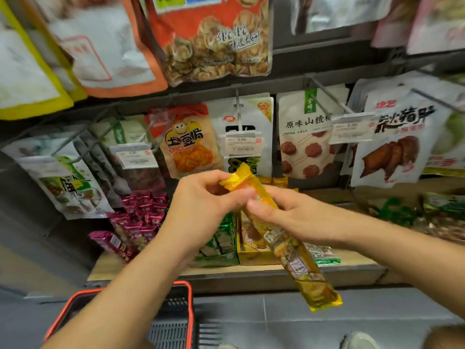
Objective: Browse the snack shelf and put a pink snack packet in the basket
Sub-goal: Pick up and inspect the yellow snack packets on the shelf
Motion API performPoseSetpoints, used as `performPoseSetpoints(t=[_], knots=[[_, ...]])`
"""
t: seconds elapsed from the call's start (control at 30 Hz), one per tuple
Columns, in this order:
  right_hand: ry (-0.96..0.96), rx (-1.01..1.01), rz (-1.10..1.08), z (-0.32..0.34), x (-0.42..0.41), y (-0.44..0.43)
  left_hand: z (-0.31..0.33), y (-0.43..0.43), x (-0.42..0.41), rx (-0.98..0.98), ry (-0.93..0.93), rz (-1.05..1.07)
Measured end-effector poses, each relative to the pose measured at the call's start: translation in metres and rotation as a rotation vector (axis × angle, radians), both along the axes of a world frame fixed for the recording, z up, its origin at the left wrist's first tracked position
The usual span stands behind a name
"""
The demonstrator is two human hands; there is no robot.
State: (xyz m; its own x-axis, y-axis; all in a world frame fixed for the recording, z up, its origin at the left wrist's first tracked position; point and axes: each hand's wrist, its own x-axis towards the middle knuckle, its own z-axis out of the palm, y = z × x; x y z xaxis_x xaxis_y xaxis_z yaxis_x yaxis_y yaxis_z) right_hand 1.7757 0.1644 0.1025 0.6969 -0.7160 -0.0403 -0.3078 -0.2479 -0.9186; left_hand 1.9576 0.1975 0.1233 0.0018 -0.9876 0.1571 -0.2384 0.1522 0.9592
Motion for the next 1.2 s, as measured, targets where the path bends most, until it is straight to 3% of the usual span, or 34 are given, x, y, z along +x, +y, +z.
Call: performPoseSetpoints(t=[0.07, 0.13, 0.23, 0.3, 0.43, 0.63, 0.77, 0.87, 0.97, 1.2], knots=[[-0.144, 0.041, -0.100, 0.010, 0.007, 0.022, 0.009, 0.010, -0.007, 0.036, 0.331, -0.076], [-0.123, -0.075, -0.186, 0.021, 0.009, 0.039, 0.014, 0.020, -0.012, 0.115, 0.608, -0.144], [-0.055, -0.230, -0.253, 0.029, 0.005, 0.053, 0.011, 0.029, -0.013, 0.222, 0.786, -0.128], [-0.070, -0.189, -0.253, 0.027, 0.005, 0.061, 0.008, 0.031, -0.012, 0.232, 0.756, -0.071], [-0.115, -0.012, -0.235, 0.015, 0.007, 0.070, 0.002, 0.034, -0.008, 0.122, 0.522, -0.001], [-0.197, 0.127, -0.199, 0.003, 0.006, 0.071, -0.003, 0.035, -0.009, 0.048, 0.513, 0.086], [-0.160, -0.001, -0.287, -0.003, 0.007, 0.067, -0.004, 0.036, -0.006, 0.062, 0.526, -0.030], [-0.140, -0.077, -0.376, -0.007, 0.009, 0.070, -0.005, 0.038, -0.011, 0.049, 0.342, -0.043], [-0.125, -0.029, -0.390, -0.012, 0.011, 0.073, -0.008, 0.038, -0.017, -0.016, 0.255, 0.041], [-0.106, -0.057, -0.324, -0.007, 0.009, 0.073, -0.009, 0.037, -0.013, 0.021, 0.400, 0.072]])
